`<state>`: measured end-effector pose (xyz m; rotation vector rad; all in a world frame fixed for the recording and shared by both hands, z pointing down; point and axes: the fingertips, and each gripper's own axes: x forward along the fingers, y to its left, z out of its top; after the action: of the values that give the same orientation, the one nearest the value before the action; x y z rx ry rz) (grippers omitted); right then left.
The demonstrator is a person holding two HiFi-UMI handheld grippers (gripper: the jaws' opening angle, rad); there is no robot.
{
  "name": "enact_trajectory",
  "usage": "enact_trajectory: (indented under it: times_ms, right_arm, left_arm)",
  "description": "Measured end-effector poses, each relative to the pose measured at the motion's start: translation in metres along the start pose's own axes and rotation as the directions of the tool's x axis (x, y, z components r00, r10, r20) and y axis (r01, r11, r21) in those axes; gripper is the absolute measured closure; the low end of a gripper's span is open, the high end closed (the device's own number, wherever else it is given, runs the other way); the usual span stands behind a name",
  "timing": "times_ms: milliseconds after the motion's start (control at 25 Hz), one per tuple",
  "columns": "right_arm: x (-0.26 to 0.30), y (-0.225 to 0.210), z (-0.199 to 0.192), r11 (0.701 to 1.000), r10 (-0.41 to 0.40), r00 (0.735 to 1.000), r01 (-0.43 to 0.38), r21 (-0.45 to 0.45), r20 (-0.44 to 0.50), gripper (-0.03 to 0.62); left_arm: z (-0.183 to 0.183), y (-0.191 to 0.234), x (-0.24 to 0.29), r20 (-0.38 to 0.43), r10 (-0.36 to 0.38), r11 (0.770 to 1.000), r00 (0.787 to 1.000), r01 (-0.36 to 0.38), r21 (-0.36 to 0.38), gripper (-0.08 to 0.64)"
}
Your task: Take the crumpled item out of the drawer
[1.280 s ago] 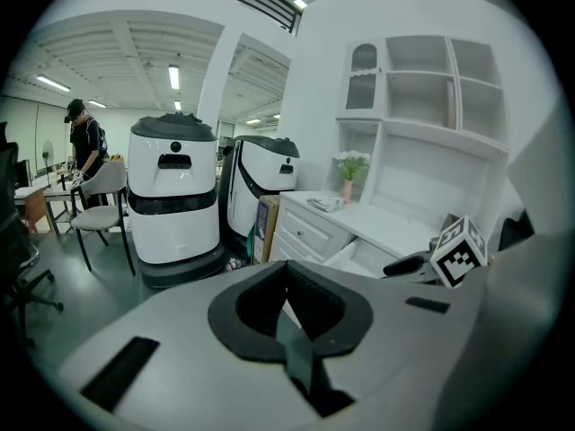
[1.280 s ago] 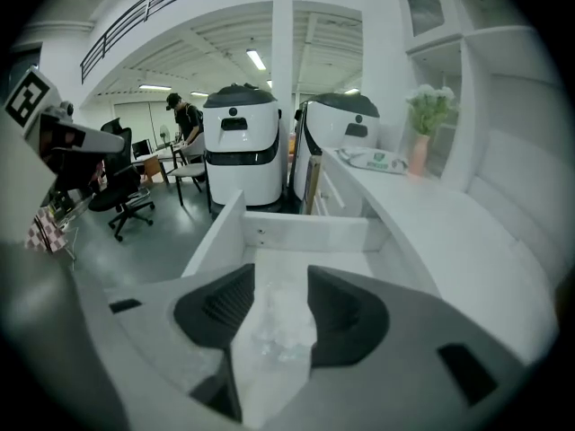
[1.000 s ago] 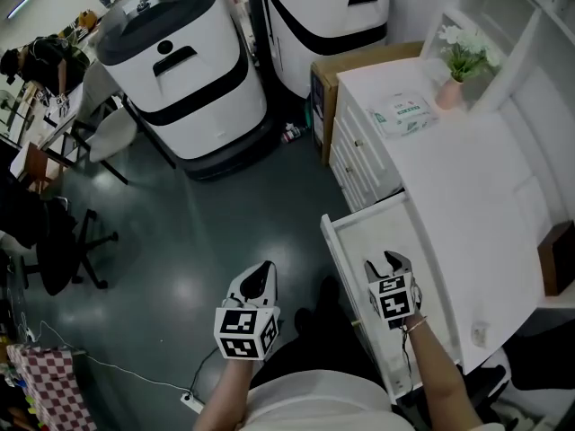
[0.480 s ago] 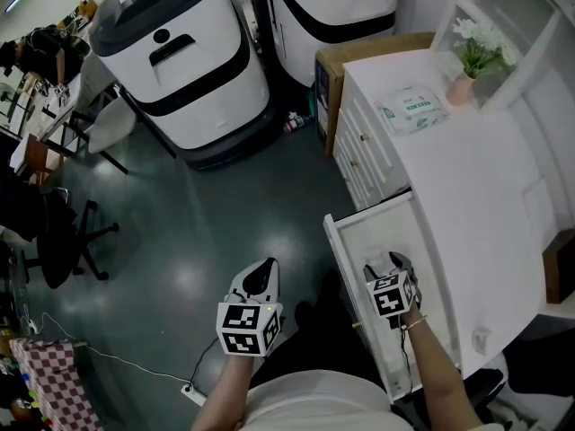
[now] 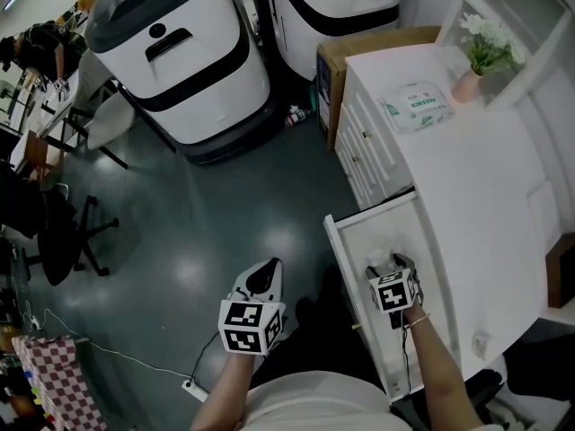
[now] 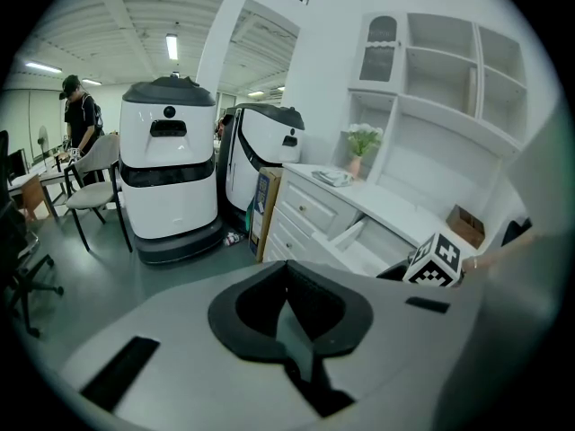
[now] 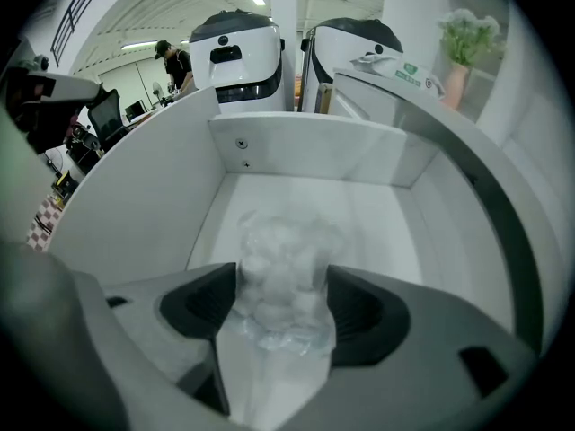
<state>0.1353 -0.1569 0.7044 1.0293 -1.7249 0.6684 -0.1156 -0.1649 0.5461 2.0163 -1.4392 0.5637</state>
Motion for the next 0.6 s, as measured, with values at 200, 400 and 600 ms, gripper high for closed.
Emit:
enact_trajectory:
  times_ms: [200,400,600]
  right_arm:
    - [0.0052,0.0009,-0.0006,1.0,0.017,1.0,-0.017,-0.002,-0.014,0.288]
    - [0.0073,0.0004,-0.0006,1.0,0.027,1.0,-0.027,0.01,-0.015,0.288]
    - [0.0063,0.0011,-0.0009,1.0,0.026,1.0,-0.026,-0.001,-0.014,0.29]
  left_arm:
    - [-0.0012,0.0003,0.0044,-0.008,0.002,1.0,1.0,-0.002,-0.004,0.566]
    - [-0.0024,-0.0004,0.0084,-0.017,0.0,1.0,1.0,0.0,-0.006,0.566]
    - [-0.0018,-0.0033,0.0083,-0.013,-0.019,1.0,1.0,0.018,-0.02,0.566]
